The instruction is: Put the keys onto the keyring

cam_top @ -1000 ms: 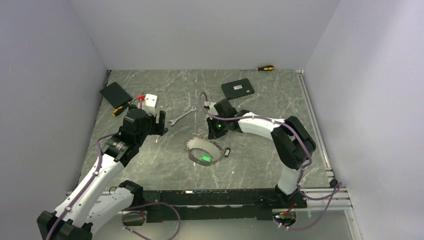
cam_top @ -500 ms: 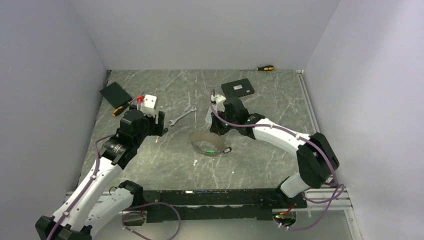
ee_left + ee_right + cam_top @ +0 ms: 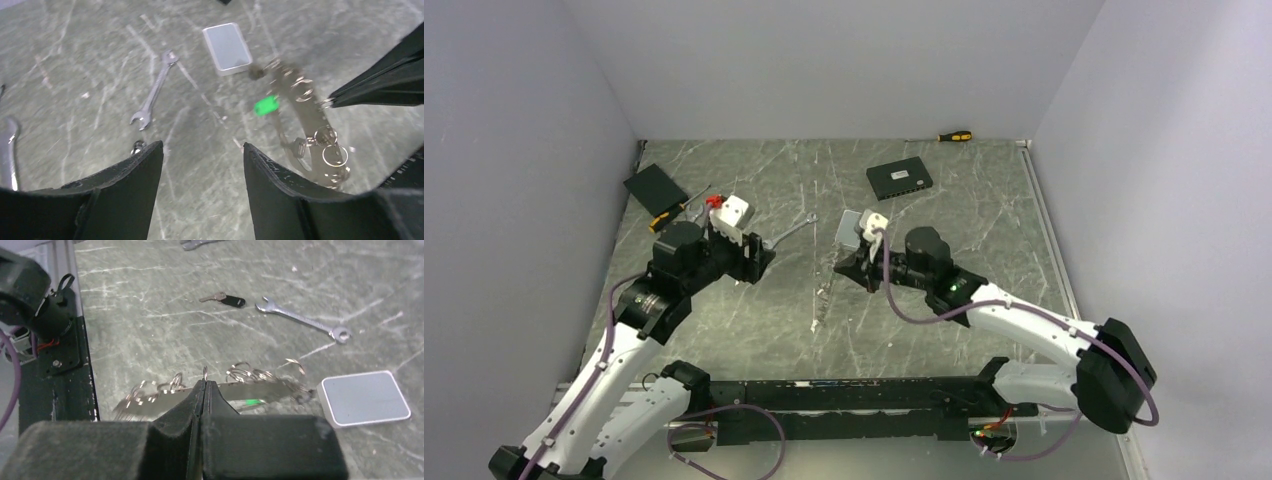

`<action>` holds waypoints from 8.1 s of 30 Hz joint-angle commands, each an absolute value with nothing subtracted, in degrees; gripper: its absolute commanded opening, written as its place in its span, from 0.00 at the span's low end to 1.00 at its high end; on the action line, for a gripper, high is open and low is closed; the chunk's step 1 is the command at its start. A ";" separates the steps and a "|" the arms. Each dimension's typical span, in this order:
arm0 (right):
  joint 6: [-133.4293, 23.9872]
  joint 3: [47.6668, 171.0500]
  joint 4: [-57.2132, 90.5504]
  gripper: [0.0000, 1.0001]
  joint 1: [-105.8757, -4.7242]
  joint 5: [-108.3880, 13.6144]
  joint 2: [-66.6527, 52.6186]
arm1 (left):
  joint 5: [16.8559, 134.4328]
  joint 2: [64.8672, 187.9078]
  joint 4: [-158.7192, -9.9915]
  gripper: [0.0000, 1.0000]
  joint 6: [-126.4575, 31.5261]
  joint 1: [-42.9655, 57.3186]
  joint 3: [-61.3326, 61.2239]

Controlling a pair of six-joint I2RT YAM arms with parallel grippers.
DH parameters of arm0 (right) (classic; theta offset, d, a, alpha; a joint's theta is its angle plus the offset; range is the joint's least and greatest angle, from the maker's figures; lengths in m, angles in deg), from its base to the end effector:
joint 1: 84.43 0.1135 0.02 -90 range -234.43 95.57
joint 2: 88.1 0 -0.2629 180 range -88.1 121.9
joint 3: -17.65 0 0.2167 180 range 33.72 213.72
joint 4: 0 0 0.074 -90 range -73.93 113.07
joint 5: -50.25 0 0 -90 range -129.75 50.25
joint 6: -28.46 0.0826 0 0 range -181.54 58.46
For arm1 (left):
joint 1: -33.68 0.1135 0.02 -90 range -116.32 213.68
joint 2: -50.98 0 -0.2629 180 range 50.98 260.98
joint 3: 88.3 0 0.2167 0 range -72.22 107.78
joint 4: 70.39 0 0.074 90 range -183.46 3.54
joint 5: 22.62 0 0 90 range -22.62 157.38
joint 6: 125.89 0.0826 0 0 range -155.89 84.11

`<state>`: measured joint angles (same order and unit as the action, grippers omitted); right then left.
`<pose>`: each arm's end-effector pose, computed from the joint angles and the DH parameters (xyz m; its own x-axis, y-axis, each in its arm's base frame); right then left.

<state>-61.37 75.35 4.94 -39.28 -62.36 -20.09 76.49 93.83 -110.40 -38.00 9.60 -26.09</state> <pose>0.1748 0.2207 0.2790 -0.1882 -0.1853 -0.9645 -0.9155 0.3886 0.1040 0.1565 -0.0843 0.3093 -0.3416 0.1128 -0.9331 0.5259 0.8457 -0.0903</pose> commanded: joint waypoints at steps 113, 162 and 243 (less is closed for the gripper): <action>-48.59 84.02 -6.20 0.51 -29.52 -51.10 0.98 | 66.65 84.04 -102.00 0.77 -29.47 9.64 -32.45; -58.13 108.99 13.45 0.23 -17.63 -45.75 31.05 | 47.83 79.01 -102.19 0.84 -29.11 9.86 -33.29; -65.11 74.58 -10.85 0.00 -35.12 -83.87 -28.60 | 131.33 85.26 -85.29 0.49 -34.00 9.95 -36.53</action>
